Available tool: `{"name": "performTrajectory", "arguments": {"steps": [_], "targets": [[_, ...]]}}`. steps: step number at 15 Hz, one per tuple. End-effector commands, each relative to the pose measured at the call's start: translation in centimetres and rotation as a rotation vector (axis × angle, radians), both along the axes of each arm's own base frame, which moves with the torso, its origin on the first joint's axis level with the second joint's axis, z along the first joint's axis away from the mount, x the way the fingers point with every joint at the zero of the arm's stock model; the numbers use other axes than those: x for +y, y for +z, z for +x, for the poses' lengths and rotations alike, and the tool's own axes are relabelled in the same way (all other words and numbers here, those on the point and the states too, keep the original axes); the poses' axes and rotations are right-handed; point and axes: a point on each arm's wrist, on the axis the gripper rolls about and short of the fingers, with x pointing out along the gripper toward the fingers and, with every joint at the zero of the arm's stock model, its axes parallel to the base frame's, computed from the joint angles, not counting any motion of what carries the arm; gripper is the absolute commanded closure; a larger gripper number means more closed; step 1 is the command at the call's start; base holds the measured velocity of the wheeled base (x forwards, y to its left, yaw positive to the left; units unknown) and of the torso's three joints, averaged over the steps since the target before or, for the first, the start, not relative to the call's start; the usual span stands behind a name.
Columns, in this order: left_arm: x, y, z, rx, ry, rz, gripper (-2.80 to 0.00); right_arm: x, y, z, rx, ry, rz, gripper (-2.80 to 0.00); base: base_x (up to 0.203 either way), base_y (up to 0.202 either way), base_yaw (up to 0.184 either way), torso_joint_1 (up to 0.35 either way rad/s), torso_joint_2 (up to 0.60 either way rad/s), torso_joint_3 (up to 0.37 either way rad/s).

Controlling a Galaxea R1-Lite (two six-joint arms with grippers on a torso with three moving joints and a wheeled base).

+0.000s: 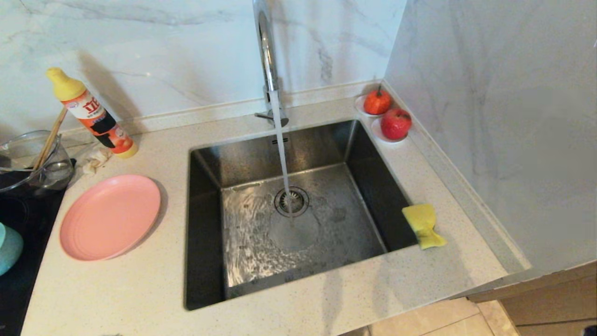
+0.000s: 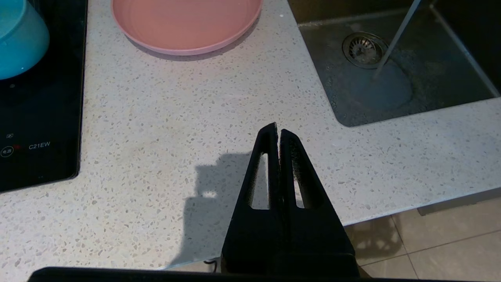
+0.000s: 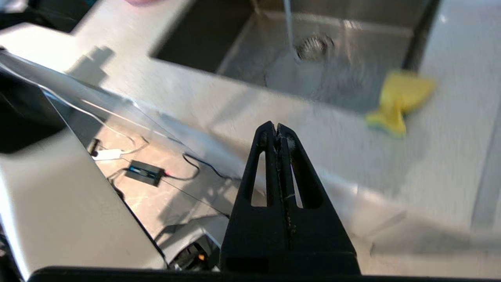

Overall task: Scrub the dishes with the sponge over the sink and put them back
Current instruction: Turn off the faucet

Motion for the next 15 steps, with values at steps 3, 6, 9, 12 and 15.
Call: {"name": "performTrajectory", "arguments": {"steps": [3, 6, 9, 12, 15], "targets": [[0.0, 0.0, 0.0, -0.001, 0.000, 0.000, 0.00, -0.4, -3.1, -2.2, -0.054, -0.064, 0.009, 0.00, 0.000, 0.000, 0.000, 0.000, 0.00, 0.000], [0.0, 0.0, 0.0, -0.001, -0.001, 0.000, 0.00, -0.4, -5.2, -2.6, -0.044, -0.123, 0.004, 0.00, 0.000, 0.000, 0.000, 0.000, 0.00, 0.000], [0.0, 0.0, 0.0, -0.001, 0.001, 0.000, 0.00, -0.4, -6.6, -3.0, -0.058, -0.191, 0.005, 0.00, 0.000, 0.000, 0.000, 0.000, 0.00, 0.000], [0.0, 0.0, 0.0, -0.001, 0.000, 0.000, 0.00, -0.5, -8.4, -3.1, -0.055, -0.294, -0.005, 0.00, 0.000, 0.000, 0.000, 0.000, 0.00, 0.000], [0.0, 0.0, 0.0, -0.001, -0.001, 0.000, 0.00, -0.9, -9.8, -3.8, -0.127, -0.469, -0.018, 0.00, 0.000, 0.000, 0.000, 0.000, 0.00, 0.000]]}}
